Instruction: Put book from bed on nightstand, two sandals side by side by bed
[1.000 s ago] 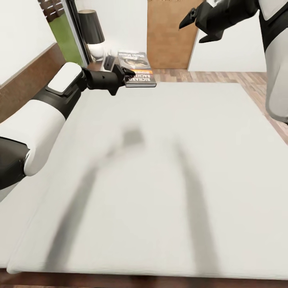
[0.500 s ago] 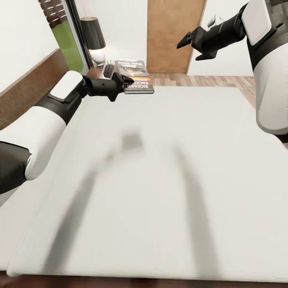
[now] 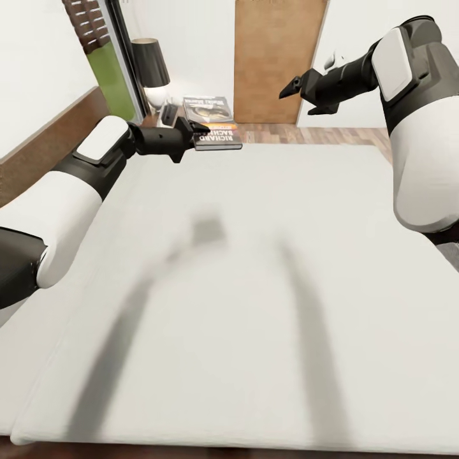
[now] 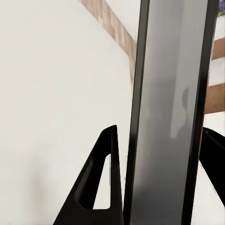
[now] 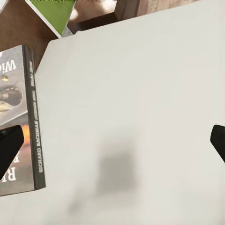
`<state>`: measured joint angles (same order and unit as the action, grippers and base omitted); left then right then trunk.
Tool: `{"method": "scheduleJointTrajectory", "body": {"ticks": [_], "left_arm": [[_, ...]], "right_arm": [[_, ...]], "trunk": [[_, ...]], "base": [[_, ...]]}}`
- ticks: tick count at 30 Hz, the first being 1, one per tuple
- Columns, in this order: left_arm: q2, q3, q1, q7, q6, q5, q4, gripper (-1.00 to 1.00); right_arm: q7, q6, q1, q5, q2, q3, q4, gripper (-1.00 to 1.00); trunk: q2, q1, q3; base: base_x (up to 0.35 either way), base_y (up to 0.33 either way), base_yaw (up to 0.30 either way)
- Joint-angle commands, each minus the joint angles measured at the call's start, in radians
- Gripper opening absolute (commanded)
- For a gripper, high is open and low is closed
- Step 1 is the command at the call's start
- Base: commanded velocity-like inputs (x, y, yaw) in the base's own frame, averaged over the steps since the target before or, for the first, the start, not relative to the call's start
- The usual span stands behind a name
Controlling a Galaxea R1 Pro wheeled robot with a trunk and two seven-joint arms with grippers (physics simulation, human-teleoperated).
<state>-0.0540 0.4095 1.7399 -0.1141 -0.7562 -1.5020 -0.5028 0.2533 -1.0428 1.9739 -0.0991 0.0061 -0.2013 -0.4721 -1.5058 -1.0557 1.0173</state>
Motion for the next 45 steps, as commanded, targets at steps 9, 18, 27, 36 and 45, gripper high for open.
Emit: {"method": "scheduleJointTrajectory", "body": {"ticks": [9, 18, 27, 36, 45], "left_arm": [[-0.008, 0.005, 0.000, 0.045, 0.000, -0.012, 0.024, -1.00], [-0.009, 0.006, 0.000, 0.059, 0.000, -0.013, 0.031, -1.00], [-0.009, 0.006, 0.000, 0.062, 0.000, -0.015, 0.033, -1.00], [-0.009, 0.006, 0.000, 0.061, 0.000, -0.016, 0.034, -1.00], [-0.009, 0.006, 0.000, 0.061, 0.000, -0.017, 0.035, -1.00]], "right_arm": [[0.024, -0.004, -0.020, -0.003, 0.000, -0.003, -0.024, 1.00], [0.040, -0.004, -0.025, -0.002, -0.003, -0.002, -0.031, 1.00], [0.045, -0.004, -0.025, -0.002, -0.004, 0.003, -0.032, 1.00], [0.047, -0.004, -0.026, -0.002, -0.004, 0.006, -0.033, 1.00], [0.047, -0.004, -0.026, -0.002, -0.005, 0.006, -0.034, 1.00]], "trunk": [[0.000, 0.000, -0.014], [0.000, 0.000, -0.029], [0.000, 0.000, -0.044], [0.000, 0.000, -0.059], [0.000, 0.000, -0.074]], "base": [[0.000, 0.000, 0.000], [0.000, 0.000, 0.000], [0.000, 0.000, 0.000], [0.000, 0.000, 0.000], [0.000, 0.000, 0.000]]}}
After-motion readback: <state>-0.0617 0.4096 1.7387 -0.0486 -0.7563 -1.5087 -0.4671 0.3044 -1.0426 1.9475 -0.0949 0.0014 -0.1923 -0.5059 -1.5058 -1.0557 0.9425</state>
